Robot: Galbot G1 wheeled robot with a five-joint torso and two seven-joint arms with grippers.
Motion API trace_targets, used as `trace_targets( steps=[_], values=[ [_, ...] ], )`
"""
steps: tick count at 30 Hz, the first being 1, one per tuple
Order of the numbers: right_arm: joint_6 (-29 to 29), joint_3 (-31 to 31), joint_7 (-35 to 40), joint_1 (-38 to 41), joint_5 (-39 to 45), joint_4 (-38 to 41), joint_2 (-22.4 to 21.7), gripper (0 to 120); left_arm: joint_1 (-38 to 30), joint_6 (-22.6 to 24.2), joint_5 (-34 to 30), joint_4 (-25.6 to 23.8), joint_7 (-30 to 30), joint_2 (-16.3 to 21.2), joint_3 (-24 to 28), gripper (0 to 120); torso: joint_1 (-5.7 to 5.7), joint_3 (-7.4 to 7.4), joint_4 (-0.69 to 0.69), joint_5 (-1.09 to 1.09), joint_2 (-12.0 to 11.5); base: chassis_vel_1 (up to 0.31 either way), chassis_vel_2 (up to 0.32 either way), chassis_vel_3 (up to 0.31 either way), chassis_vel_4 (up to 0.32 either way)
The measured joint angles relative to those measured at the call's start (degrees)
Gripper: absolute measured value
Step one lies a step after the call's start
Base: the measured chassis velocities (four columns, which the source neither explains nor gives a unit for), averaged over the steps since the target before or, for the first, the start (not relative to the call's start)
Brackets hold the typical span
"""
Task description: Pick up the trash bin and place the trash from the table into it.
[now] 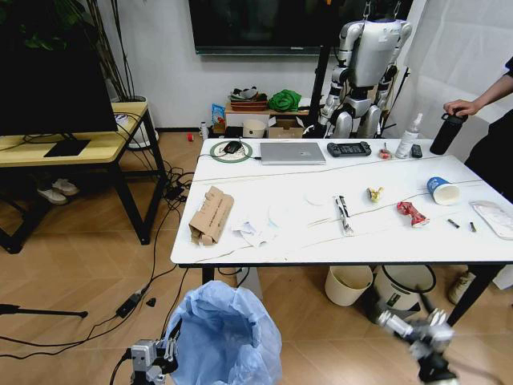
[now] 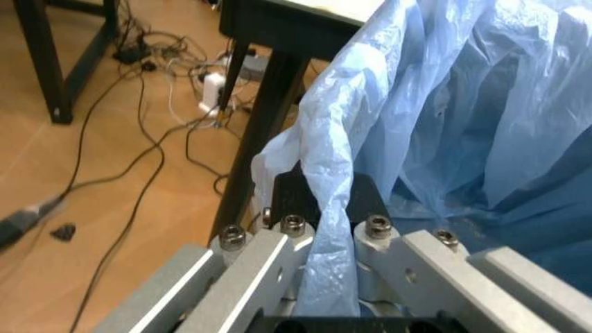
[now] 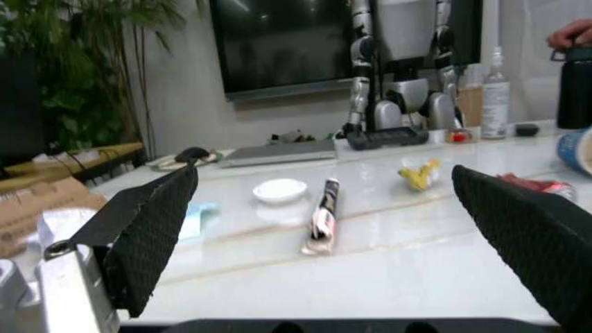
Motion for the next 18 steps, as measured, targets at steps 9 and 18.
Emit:
trace_targets(
  steps=[9,18],
  values=[
    [-8.29,-6.26,7.61,11.25,6.12,-3.42,-14.82,100,1.12,3.9,-0.48,-2.31,-3.77,-1.55,-0.22,0,-0.06,-0.06,0.02,0.01,-0.13,0.0,0.0,0.0,0.0],
    [-28.51,-15.7,17.17,29.81,14.55,-10.06,-17.95,100,1.26,5.6,1.15,-3.73,-6.42,-4.06,-0.67,0,-0.11,-0.13,0.01,-0.02,-0.25,0.0,0.0,0.0,0.0]
  ],
)
